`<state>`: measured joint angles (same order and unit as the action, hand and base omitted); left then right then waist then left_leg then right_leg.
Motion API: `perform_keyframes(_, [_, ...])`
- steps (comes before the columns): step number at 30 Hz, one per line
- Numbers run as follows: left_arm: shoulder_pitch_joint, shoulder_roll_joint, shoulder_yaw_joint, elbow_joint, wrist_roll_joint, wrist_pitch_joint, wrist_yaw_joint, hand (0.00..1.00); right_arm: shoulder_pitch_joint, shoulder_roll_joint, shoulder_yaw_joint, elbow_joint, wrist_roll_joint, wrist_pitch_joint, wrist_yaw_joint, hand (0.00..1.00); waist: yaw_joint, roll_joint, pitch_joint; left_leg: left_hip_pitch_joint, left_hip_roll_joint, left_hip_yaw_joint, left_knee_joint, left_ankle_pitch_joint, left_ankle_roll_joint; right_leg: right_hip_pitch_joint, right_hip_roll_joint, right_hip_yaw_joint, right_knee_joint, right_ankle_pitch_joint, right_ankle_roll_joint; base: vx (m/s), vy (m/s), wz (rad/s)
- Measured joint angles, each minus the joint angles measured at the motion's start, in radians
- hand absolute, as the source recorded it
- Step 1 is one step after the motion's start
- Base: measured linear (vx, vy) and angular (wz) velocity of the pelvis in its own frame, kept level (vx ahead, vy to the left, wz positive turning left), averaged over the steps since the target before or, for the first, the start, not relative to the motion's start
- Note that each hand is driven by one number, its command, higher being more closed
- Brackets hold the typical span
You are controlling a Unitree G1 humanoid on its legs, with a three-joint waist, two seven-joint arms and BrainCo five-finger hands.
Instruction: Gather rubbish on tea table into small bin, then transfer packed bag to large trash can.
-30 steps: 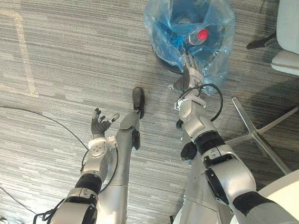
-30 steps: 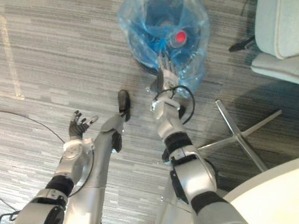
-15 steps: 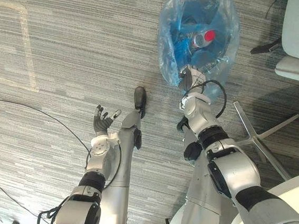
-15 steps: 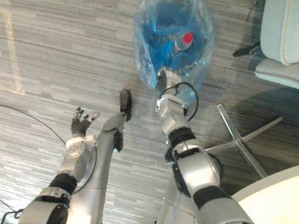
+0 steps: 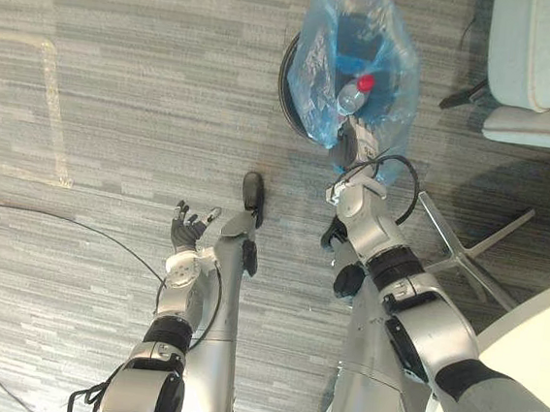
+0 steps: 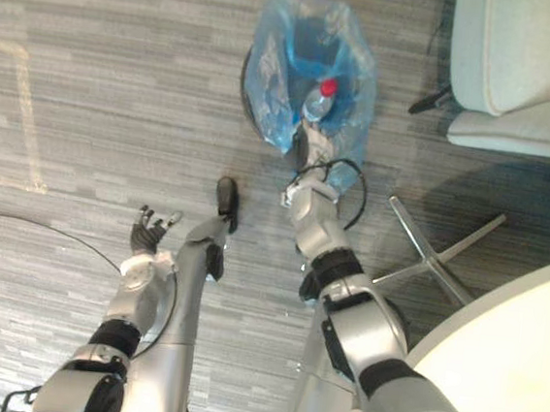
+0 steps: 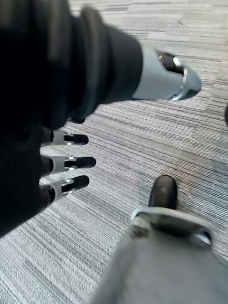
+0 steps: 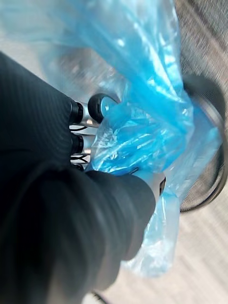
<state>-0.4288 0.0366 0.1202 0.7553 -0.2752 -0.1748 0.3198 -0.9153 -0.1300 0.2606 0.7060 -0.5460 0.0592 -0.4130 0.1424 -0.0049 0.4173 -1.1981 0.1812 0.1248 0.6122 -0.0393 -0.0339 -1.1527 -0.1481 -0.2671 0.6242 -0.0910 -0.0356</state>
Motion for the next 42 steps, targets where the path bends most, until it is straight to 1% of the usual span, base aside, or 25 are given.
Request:
perform_keyframes(1, [0.000, -0.007, -0.002, 0.002, 0.003, 0.008, -0.001, 0.00, 0.016, 0.003, 0.000, -0.023, 0.003, 0.000, 0.000, 1.00, -0.001, 0.000, 0.000, 0.014, 0.002, 0.001, -0.001, -0.005, 0.005, 0.015, 0.003, 0.001, -0.005, 0.001, 0.001, -0.03, -0.032, -0.09])
perform_keyframes(3, [0.005, -0.017, -0.003, 0.009, 0.011, 0.015, -0.003, 0.00, 0.054, 0.010, 0.006, -0.078, 0.020, -0.003, 0.001, 1.00, -0.006, 0.000, 0.000, 0.049, 0.007, 0.001, -0.004, -0.007, 0.003, 0.054, 0.011, 0.000, -0.021, 0.001, 0.005, -0.03, -0.032, -0.07])
perform_keyframes(6, [0.033, -0.030, -0.025, 0.020, 0.020, 0.030, -0.018, 0.00, 0.126, 0.014, 0.027, -0.159, 0.047, -0.020, 0.003, 1.00, -0.017, -0.001, -0.001, 0.128, 0.008, 0.005, -0.026, -0.009, 0.001, 0.135, 0.017, -0.001, -0.051, 0.004, 0.010, -0.01, -0.010, -0.01])
perform_keyframes(13, [0.114, -0.031, -0.043, 0.012, 0.060, 0.036, -0.036, 0.00, 0.337, 0.035, 0.054, -0.335, 0.101, -0.058, 0.037, 1.00, -0.036, -0.010, -0.015, 0.378, 0.001, 0.030, -0.124, -0.012, -0.013, 0.374, 0.030, 0.000, -0.154, 0.009, 0.016, 0.04, -0.016, 0.00])
perform_keyframes(14, [0.129, -0.031, -0.049, 0.011, 0.071, 0.038, -0.041, 0.00, 0.381, 0.039, 0.065, -0.346, 0.116, -0.059, 0.053, 1.00, -0.040, -0.012, -0.026, 0.427, 0.001, 0.031, -0.139, -0.011, -0.017, 0.425, 0.034, -0.003, -0.173, 0.013, 0.010, 0.09, -0.026, 0.02])
perform_keyframes(15, [0.137, -0.031, -0.057, 0.011, 0.079, 0.040, -0.041, 0.00, 0.401, 0.041, 0.068, -0.347, 0.117, -0.062, 0.058, 1.00, -0.040, -0.015, -0.038, 0.442, 0.001, 0.031, -0.145, -0.011, -0.018, 0.441, 0.036, -0.003, -0.182, 0.013, 0.011, 0.10, -0.030, -0.01])
perform_keyframes(16, [0.159, -0.029, -0.078, 0.010, 0.081, 0.048, -0.045, 0.00, 0.446, 0.049, 0.084, -0.348, 0.122, -0.065, 0.075, 1.00, -0.043, -0.022, -0.069, 0.487, 0.001, 0.034, -0.166, -0.012, -0.019, 0.488, 0.042, -0.003, -0.206, 0.016, 0.014, 0.09, -0.026, -0.02])
perform_keyframes(17, [0.165, -0.028, -0.081, 0.008, 0.082, 0.052, -0.047, 0.00, 0.457, 0.051, 0.090, -0.351, 0.126, -0.066, 0.082, 1.00, -0.045, -0.025, -0.075, 0.506, 0.001, 0.036, -0.175, -0.012, -0.019, 0.505, 0.044, -0.003, -0.214, 0.017, 0.016, 0.13, -0.034, -0.03])
perform_keyframes(19, [0.195, -0.026, -0.109, -0.001, 0.089, 0.056, -0.051, 0.00, 0.517, 0.051, 0.121, -0.417, 0.136, -0.068, 0.108, 1.00, -0.049, -0.037, -0.104, 0.583, 0.000, 0.052, -0.216, -0.012, -0.020, 0.579, 0.052, 0.003, -0.262, 0.025, 0.022, 0.12, -0.036, -0.10])
perform_keyframes(20, [0.207, -0.025, -0.119, -0.001, 0.092, 0.056, -0.057, 0.00, 0.541, 0.051, 0.132, -0.445, 0.143, -0.077, 0.120, 1.00, -0.050, -0.041, -0.121, 0.609, 0.000, 0.057, -0.232, -0.012, -0.020, 0.605, 0.056, 0.005, -0.284, 0.029, 0.024, 0.09, -0.028, -0.11])
perform_keyframes(22, [0.239, -0.019, -0.159, 0.000, 0.097, 0.057, -0.069, 0.00, 0.599, 0.053, 0.153, -0.505, 0.157, -0.110, 0.141, 1.00, -0.062, -0.047, -0.172, 0.674, -0.004, 0.065, -0.278, -0.008, -0.026, 0.670, 0.063, 0.007, -0.341, 0.040, 0.031, 0.10, -0.020, -0.07])
perform_keyframes(23, [0.249, -0.017, -0.172, 0.000, 0.098, 0.057, -0.070, 0.00, 0.616, 0.056, 0.158, -0.507, 0.160, -0.126, 0.153, 1.00, -0.063, -0.052, -0.193, 0.698, -0.005, 0.074, -0.297, -0.006, -0.028, 0.689, 0.067, 0.014, -0.360, 0.044, 0.033, 0.10, -0.024, -0.15])
perform_keyframes(25, [0.268, -0.005, -0.200, 0.006, 0.100, 0.057, -0.073, 0.00, 0.648, 0.059, 0.174, -0.490, 0.177, -0.139, 0.179, 1.00, -0.069, -0.060, -0.232, 0.762, -0.015, 0.080, -0.353, 0.003, -0.040, 0.748, 0.077, 0.027, -0.425, 0.068, 0.036, 0.12, -0.021, -0.18])
perform_keyframes(26, [0.275, 0.001, -0.220, 0.014, 0.110, 0.058, -0.084, 0.00, 0.662, 0.056, 0.186, -0.480, 0.195, -0.139, 0.207, 1.00, -0.081, -0.061, -0.253, 0.796, -0.021, 0.083, -0.391, 0.015, -0.041, 0.790, 0.085, 0.033, -0.479, 0.095, 0.039, 0.12, -0.006, -0.10])
perform_keyframes(28, [0.274, 0.014, -0.229, 0.022, 0.121, 0.063, -0.089, 0.00, 0.663, 0.051, 0.189, -0.456, 0.197, -0.143, 0.226, 1.00, -0.089, -0.062, -0.258, 0.830, -0.032, 0.085, -0.417, 0.022, -0.044, 0.832, 0.091, 0.040, -0.529, 0.118, 0.044, 0.07, 0.008, -0.09])
perform_keyframes(30, [0.272, 0.027, -0.234, 0.021, 0.139, 0.074, -0.089, 0.00, 0.667, 0.044, 0.189, -0.426, 0.200, -0.143, 0.256, 1.00, -0.091, -0.063, -0.260, 0.871, -0.037, 0.090, -0.436, 0.025, -0.045, 0.881, 0.097, 0.053, -0.579, 0.141, 0.054, 0.06, 0.021, -0.13])
perform_keyframes(33, [0.255, 0.061, -0.252, 0.021, 0.159, 0.085, -0.089, 0.00, 0.666, 0.029, 0.208, -0.416, 0.215, -0.146, 0.287, 1.00, -0.097, -0.068, -0.287, 0.914, -0.042, 0.105, -0.458, 0.028, -0.045, 0.926, 0.100, 0.070, -0.626, 0.168, 0.058, 0.03, 0.014, -0.17])
perform_keyframes(34, [0.263, 0.079, -0.275, -0.014, 0.113, 0.102, -0.101, 0.00, 0.664, 0.026, 0.213, -0.416, 0.237, -0.147, 0.304, 1.00, -0.097, -0.071, -0.292, 0.936, -0.046, 0.112, -0.471, 0.031, -0.044, 0.943, 0.099, 0.079, -0.637, 0.172, 0.059, 0.01, 0.020, -0.13])
perform_keyframes(35, [0.291, 0.094, -0.290, -0.092, 0.116, 0.116, -0.107, 0.00, 0.664, 0.018, 0.219, -0.416, 0.241, -0.147, 0.309, 1.00, -0.102, -0.071, -0.303, 0.949, -0.050, 0.113, -0.475, 0.032, -0.043, 0.956, 0.097, 0.084, -0.644, 0.175, 0.062, 0.01, 0.022, -0.12])
perform_keyframes(36, [0.328, 0.102, -0.299, -0.174, 0.151, 0.113, -0.107, 0.00, 0.665, 0.010, 0.219, -0.416, 0.241, -0.150, 0.314, 1.00, -0.103, -0.071, -0.310, 0.961, -0.053, 0.113, -0.480, 0.031, -0.043, 0.969, 0.097, 0.087, -0.654, 0.180, 0.061, -0.01, 0.021, -0.05])
perform_keyframes(38, [0.414, 0.115, -0.319, -0.344, 0.239, 0.090, -0.108, 0.00, 0.673, -0.026, 0.218, -0.434, 0.247, -0.154, 0.322, 1.00, -0.100, -0.075, -0.339, 0.976, -0.061, 0.109, -0.496, 0.030, -0.043, 0.981, 0.092, 0.093, -0.666, 0.182, 0.063, -0.01, 0.033, -0.01])
perform_keyframes(39, [0.431, 0.118, -0.328, -0.367, 0.257, 0.085, -0.109, 0.00, 0.675, -0.040, 0.220, -0.454, 0.255, -0.155, 0.326, 1.00, -0.097, -0.075, -0.340, 0.982, -0.064, 0.108, -0.502, 0.029, -0.042, 0.984, 0.091, 0.096, -0.666, 0.182, 0.064, -0.02, 0.038, -0.05])
perform_keyframes(42, [0.466, 0.156, -0.371, -0.401, 0.288, 0.083, -0.116, 0.00, 0.675, -0.112, 0.236, -0.524, 0.286, -0.184, 0.338, 1.00, -0.091, -0.073, -0.341, 1.016, -0.072, 0.098, -0.533, 0.033, -0.042, 0.999, 0.087, 0.112, -0.668, 0.184, 0.066, -0.03, 0.019, -0.10])
